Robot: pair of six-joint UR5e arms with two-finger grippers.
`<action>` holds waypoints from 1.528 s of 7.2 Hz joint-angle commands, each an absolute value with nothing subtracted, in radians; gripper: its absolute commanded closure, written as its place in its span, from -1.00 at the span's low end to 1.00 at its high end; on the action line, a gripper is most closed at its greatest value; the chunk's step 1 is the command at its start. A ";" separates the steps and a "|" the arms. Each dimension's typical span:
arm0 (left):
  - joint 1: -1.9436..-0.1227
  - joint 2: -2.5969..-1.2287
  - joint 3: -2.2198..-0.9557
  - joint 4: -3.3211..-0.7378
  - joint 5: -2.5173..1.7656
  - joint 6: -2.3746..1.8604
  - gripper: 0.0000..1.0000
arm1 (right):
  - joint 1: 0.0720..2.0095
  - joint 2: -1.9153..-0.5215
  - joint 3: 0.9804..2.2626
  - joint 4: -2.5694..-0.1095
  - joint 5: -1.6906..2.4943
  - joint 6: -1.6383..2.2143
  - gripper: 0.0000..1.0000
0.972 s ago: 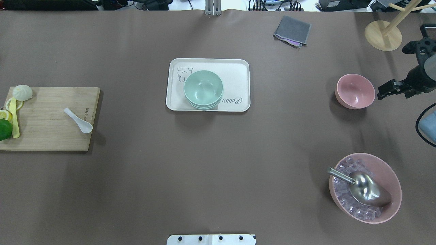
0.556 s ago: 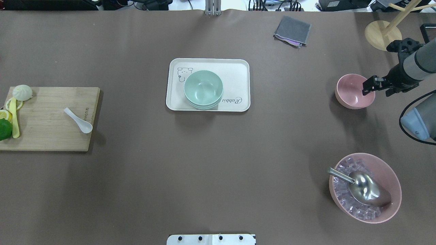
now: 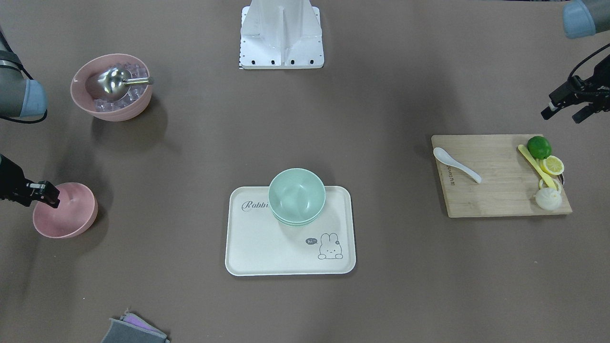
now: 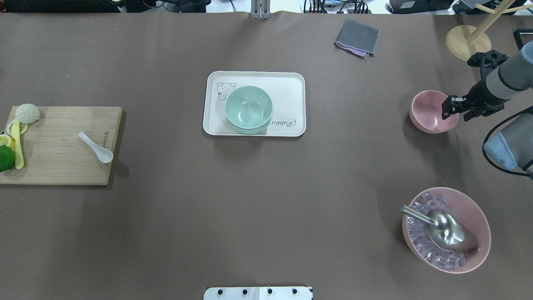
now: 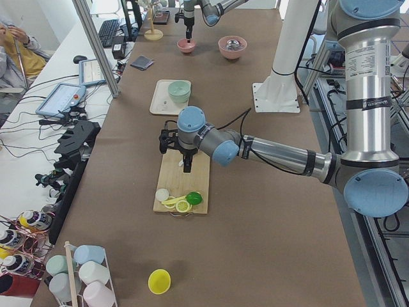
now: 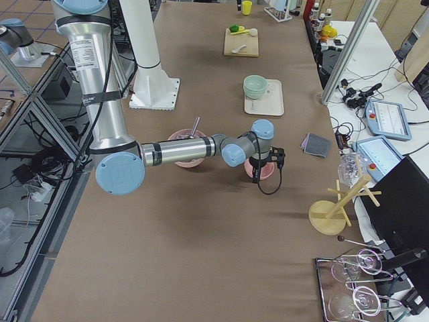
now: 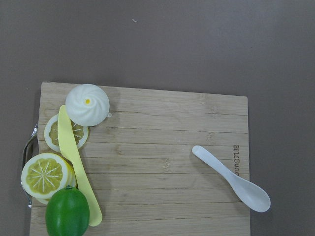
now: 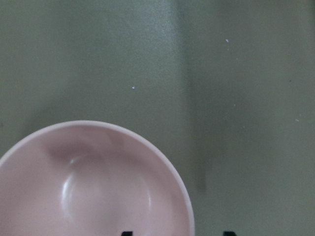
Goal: Stack pink bowl on green and place spoon
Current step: 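Lower the right gripper onto the pink bowl and grasp its rim, then carry the pink bowl onto the green bowl while the left gripper reaches the spoon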
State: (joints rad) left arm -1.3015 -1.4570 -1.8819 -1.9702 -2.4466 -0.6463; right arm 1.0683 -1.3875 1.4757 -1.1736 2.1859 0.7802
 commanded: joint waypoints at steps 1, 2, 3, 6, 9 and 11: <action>-1.295 -1.469 -1.879 -1.971 -2.445 -0.694 -0.96 | 1.069 -1.388 1.465 -1.173 2.186 0.781 0.96; -1.283 -1.483 -1.879 -1.971 -2.445 -0.730 -0.96 | 1.068 -1.385 1.468 -1.175 2.187 0.785 1.00; -1.279 -1.483 -1.878 -1.971 -2.445 -0.735 -0.96 | 1.069 -1.382 1.473 -1.175 2.187 0.787 1.00; -1.278 -1.499 -1.876 -1.971 -2.442 -0.735 -0.96 | 1.071 -1.300 1.508 -1.187 2.265 0.938 1.00; -1.189 -1.571 -1.864 -1.971 -2.384 -0.877 -0.96 | 0.964 -1.072 1.546 -1.184 2.281 1.426 1.00; -1.175 -1.597 -1.842 -1.971 -2.382 -0.893 -0.96 | 0.806 -0.975 1.595 -1.186 2.172 1.642 1.00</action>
